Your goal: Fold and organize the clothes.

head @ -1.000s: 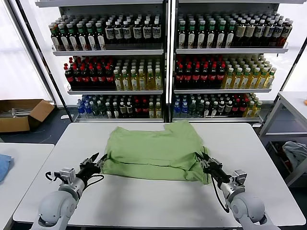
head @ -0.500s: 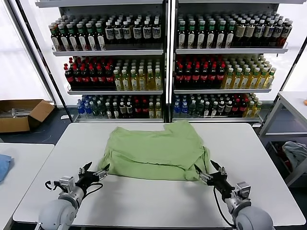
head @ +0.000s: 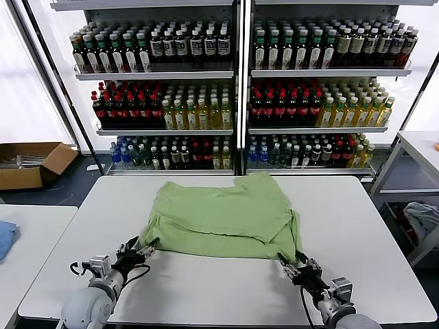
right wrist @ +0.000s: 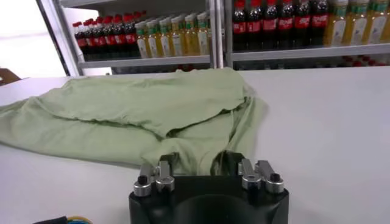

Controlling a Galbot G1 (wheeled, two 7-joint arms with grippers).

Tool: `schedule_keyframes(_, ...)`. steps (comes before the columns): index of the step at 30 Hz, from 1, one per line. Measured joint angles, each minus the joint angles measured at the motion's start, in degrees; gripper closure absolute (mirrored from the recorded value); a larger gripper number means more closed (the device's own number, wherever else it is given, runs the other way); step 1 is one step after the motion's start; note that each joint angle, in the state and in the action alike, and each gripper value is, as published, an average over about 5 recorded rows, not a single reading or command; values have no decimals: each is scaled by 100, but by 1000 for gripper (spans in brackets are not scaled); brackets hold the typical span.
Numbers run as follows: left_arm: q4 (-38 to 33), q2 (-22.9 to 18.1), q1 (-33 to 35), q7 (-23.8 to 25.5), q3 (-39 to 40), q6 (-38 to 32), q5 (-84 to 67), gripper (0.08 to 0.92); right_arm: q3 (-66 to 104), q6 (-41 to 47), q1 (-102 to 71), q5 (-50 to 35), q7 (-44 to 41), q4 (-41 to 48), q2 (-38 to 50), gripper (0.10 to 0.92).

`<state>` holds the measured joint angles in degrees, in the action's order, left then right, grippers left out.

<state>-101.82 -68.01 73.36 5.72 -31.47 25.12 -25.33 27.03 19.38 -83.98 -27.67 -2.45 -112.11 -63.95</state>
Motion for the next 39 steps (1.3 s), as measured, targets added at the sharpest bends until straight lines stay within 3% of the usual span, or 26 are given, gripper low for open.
schedule_keyframes(5,95,28,-3,28,-10,-37,-8,545,33,7,-36,-92,5,13,57,854)
schedule_keyframes(8,113,53,33,32,-34,-52,-15,632,30,5,-68,-118,-8,6,90,907)
schedule_keyframes(16,49,50,182,46,-95,-67,-31,860,70,-49,-215,-160,-86,-102,190,913)
schedule_keyframes(19,-8,37,256,63,-130,-68,-33,908,116,-76,-301,-166,-132,-175,245,913)
schedule_keyframes(28,-418,-72,761,56,-336,-7,-22,915,333,-113,-806,-165,-265,-550,457,913)
schedule_keyframes(39,-1504,-507,2141,174,-1028,165,149,915,525,-189,-1774,116,-359,-1201,560,908)
